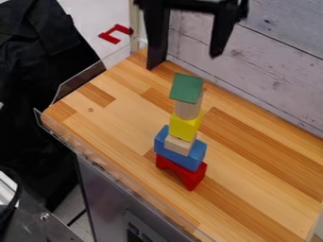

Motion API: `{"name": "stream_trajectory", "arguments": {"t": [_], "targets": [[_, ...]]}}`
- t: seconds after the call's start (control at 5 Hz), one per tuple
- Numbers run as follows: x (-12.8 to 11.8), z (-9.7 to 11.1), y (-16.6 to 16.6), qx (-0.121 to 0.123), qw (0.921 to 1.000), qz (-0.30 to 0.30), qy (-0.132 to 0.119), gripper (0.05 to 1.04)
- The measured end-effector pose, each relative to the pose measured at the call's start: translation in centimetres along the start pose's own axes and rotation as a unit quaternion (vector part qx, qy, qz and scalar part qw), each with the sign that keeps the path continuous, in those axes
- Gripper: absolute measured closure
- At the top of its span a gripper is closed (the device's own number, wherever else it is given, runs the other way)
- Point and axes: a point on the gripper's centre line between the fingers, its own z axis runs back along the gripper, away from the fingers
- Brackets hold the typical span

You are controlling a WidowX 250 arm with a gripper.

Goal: Put the green triangle on top of the cylinder

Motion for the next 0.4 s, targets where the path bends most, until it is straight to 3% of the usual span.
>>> {"name": "stream_trajectory", "arguments": {"t": [0.4], "targets": [[-1.0, 1.0, -1.3, -0.013, 0.9993, -0.035, 0.0, 0.083]]}}
